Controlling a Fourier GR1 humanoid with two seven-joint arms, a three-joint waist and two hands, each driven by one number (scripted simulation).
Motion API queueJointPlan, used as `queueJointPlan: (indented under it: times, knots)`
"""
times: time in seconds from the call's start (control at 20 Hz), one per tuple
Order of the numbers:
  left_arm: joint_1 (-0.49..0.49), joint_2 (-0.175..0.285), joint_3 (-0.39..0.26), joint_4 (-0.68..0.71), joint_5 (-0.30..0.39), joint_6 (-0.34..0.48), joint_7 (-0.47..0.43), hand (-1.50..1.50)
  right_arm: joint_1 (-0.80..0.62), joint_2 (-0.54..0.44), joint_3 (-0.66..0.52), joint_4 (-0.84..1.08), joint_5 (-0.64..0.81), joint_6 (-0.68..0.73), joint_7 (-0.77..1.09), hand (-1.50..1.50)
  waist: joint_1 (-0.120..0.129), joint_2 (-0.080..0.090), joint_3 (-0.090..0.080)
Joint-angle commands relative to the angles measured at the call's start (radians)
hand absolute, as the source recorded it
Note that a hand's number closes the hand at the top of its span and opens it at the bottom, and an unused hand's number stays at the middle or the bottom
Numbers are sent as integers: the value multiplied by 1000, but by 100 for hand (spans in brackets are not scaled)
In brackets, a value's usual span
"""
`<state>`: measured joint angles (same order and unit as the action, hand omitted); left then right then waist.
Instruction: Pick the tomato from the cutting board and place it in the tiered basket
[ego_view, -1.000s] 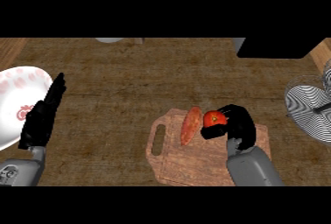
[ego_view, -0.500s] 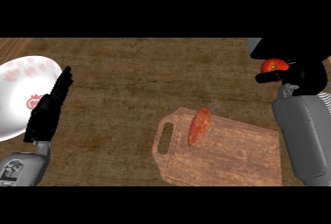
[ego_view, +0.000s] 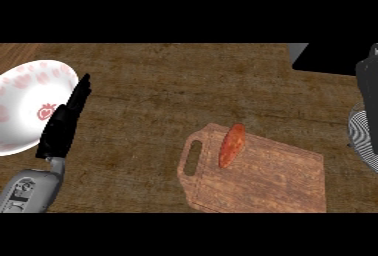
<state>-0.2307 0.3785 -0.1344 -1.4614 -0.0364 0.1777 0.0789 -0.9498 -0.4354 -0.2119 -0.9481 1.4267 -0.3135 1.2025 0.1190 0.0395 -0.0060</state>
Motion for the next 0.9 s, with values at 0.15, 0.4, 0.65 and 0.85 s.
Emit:
queueJointPlan:
  times: [0.15, 0.4, 0.65, 0.85]
  knots:
    - [0, -18, -1, 41, -11, 9, -24, 0, -245, -39, -47, 210, 204, 136, 261, 150, -12, -5, 1]
    - [-17, -5, 21, 11, -2, 9, 27, 0, -310, -54, -143, 307, 210, 41, 205, 150, -29, -10, 6]
    - [12, -12, 20, 18, -20, 18, -3, 0, -328, -59, -177, 426, 252, 29, 149, 150, -52, -16, 6]
    - [23, -10, 31, 33, -5, 2, -14, 0, -327, -127, -176, 508, 333, 106, 165, 150, -52, -12, 5]
